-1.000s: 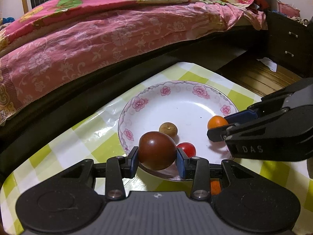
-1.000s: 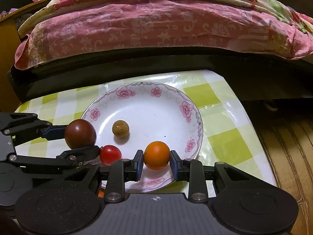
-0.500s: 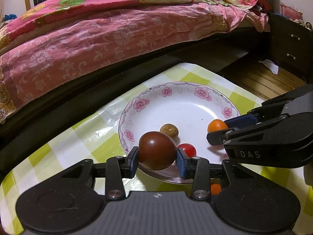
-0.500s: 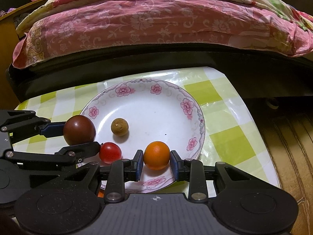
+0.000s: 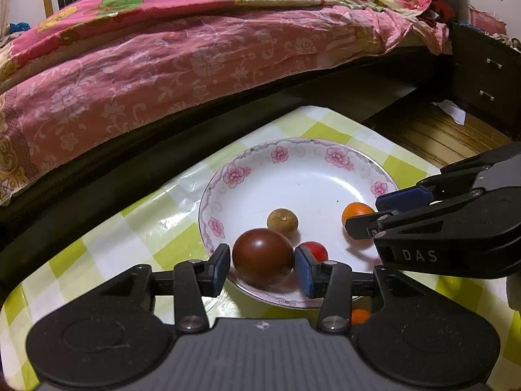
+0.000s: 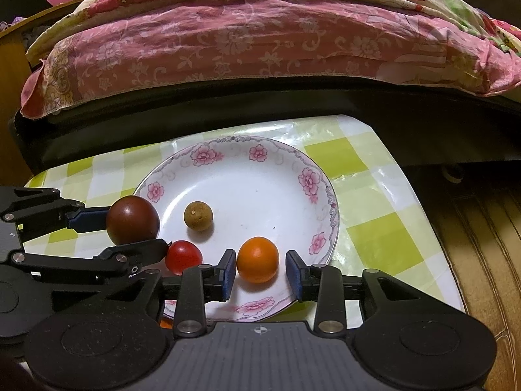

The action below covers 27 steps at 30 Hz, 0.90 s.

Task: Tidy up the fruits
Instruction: 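Lower both fruits into the plate and open both tools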

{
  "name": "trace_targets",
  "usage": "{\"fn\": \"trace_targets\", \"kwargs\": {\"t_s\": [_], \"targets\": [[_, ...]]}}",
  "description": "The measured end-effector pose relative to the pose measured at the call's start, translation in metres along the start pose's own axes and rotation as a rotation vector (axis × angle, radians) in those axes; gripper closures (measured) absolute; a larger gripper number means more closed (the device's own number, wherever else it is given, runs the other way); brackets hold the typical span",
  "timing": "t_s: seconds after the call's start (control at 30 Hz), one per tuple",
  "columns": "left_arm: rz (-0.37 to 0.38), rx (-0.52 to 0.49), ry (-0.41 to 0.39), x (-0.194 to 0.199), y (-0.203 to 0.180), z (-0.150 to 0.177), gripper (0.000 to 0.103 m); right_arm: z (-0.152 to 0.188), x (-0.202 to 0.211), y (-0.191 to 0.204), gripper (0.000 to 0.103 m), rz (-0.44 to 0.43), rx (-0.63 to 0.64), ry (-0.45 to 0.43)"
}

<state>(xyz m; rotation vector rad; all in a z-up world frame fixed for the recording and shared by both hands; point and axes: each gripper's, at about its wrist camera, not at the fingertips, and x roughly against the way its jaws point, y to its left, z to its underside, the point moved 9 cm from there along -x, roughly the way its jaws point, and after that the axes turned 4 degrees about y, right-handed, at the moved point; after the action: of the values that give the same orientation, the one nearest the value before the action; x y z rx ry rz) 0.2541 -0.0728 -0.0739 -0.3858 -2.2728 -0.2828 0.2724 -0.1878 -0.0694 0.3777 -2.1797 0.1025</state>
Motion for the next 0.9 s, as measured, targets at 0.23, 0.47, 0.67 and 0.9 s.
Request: {"fn": "trace_targets", "kwargs": {"t_s": [0.23, 0.47, 0.67, 0.9], "targets": [[-0.005, -0.013, -0.013, 0.003, -0.002, -0.003, 0.052, 0.0, 0.002, -0.002, 0.071, 0.008, -0.006, -0.011], [-0.012, -0.013, -0.017, 0.005, -0.002, -0.003, 0.051, 0.0, 0.004, -0.003, 0.071, 0.014, -0.01, -0.027], [-0.03, -0.037, -0.027, 0.01, -0.002, -0.001, 0.05, -0.001, 0.007, -0.003, 0.071, 0.018, -0.013, -0.041], [-0.038, -0.043, -0.031, 0.015, -0.001, 0.0, 0.049, -0.004, 0.015, 0.001, 0.071, 0.016, -0.013, -0.063]]}}
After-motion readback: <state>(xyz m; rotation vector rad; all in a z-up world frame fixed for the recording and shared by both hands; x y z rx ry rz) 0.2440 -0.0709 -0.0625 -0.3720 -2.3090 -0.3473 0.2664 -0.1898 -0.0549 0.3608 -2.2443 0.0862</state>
